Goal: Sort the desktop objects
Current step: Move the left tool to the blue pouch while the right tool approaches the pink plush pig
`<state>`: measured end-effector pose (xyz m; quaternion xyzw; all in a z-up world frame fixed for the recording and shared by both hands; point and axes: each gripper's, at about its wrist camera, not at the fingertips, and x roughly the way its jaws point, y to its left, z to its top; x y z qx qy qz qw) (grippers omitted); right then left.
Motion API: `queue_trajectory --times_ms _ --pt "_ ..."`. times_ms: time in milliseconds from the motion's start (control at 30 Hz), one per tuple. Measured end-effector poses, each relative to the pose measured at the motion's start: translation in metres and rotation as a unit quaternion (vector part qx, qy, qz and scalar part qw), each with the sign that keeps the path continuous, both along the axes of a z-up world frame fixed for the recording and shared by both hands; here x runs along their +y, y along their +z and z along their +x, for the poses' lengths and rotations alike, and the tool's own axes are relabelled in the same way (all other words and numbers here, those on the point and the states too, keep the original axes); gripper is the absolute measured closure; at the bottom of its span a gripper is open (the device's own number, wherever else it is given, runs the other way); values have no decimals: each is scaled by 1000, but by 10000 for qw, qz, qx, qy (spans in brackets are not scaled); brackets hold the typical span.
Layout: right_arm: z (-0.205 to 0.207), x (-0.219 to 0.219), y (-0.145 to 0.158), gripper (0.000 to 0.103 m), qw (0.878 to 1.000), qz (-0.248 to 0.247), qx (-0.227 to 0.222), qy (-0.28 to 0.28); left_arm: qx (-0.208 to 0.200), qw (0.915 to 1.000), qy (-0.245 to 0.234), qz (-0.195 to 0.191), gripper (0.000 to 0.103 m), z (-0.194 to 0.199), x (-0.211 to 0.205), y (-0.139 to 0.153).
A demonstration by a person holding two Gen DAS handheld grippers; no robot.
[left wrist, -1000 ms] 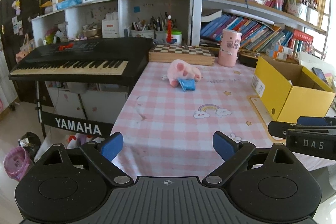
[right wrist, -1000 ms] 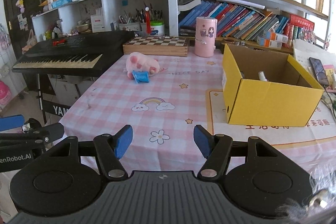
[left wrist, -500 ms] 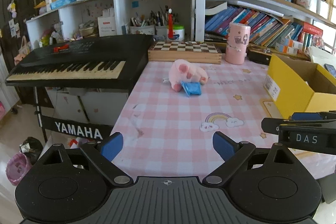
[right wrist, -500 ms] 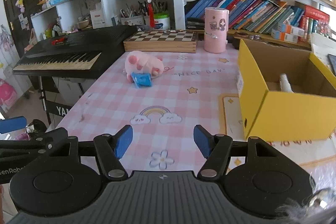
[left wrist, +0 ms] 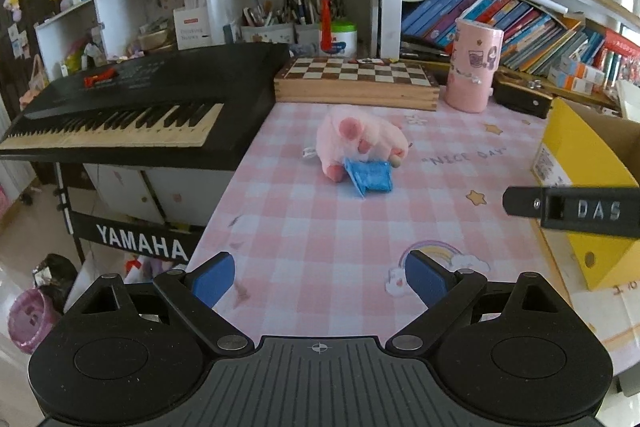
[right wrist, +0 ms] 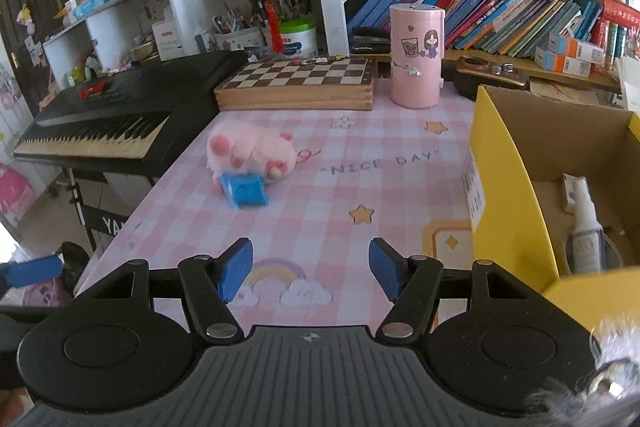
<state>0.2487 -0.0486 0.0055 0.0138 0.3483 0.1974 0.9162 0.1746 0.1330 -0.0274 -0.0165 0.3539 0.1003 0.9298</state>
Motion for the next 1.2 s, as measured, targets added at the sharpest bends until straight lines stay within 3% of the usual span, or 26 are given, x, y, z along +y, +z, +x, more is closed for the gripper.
queue_trajectory --times_ms 267,533,633,833,1100,1200 --pt "46 1 6 41 9999 138 7 -60 151 9999 53 -8 9 46 -3 -13" --pt "84 9 8 41 9998 203 3 -26 147 9989 45 -446 11 95 -4 -24" --pt "95 10 9 41 9998 205 -60 -56 135 9975 55 -685 17 115 -3 -32" --pt "108 11 7 41 9998 163 -31 -114 315 9973 10 -665 35 148 -8 -52" --pt "120 10 0 41 9998 83 104 -147 420 9972 86 -620 44 170 -10 -64" --pt "123 15 -2 41 9999 52 117 -57 489 9971 131 -568 60 176 -8 -67"
